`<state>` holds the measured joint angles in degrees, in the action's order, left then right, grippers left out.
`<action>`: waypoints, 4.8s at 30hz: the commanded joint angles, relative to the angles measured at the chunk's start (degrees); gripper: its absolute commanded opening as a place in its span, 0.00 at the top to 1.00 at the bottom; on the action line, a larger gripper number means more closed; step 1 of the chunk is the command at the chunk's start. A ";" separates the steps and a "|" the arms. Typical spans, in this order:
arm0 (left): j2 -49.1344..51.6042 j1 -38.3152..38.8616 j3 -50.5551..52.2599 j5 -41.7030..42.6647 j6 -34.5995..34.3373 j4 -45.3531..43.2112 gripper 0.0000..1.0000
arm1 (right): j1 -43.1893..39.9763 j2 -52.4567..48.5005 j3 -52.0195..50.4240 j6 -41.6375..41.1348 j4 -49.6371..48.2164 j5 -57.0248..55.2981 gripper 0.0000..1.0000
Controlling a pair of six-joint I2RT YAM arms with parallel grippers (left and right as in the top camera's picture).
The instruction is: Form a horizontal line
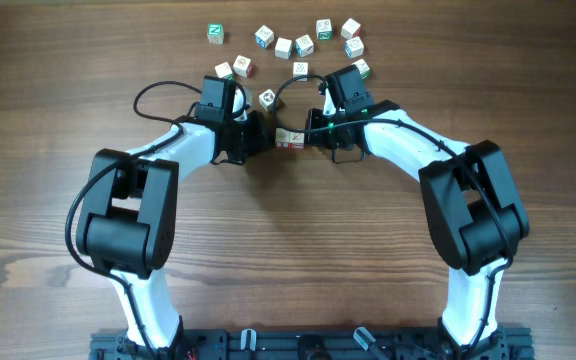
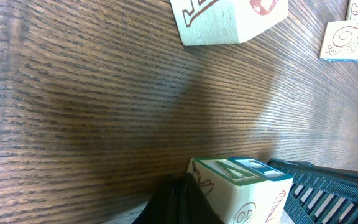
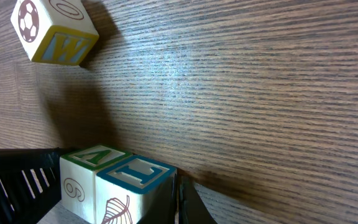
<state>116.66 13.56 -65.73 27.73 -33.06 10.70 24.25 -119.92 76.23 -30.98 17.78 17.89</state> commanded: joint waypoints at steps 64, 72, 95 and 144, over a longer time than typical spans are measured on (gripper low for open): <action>0.79 0.42 1.18 -17.38 0.94 13.05 0.74 | -1.33 3.48 0.81 6.01 -3.52 -2.01 0.95; 0.79 0.42 1.18 -18.91 0.94 13.90 0.69 | -4.13 5.07 5.51 10.62 -2.58 -8.98 0.82; 0.79 0.42 1.18 -18.86 0.92 15.72 0.66 | -5.20 -3.34 6.38 17.29 -21.24 -21.94 0.38; 0.79 0.42 1.18 -18.84 0.92 15.78 0.58 | -3.41 -0.50 11.47 8.13 15.89 -16.41 0.95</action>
<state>113.19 14.33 -68.14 15.68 -32.84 23.81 19.40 -121.80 86.91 -20.82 32.58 -0.21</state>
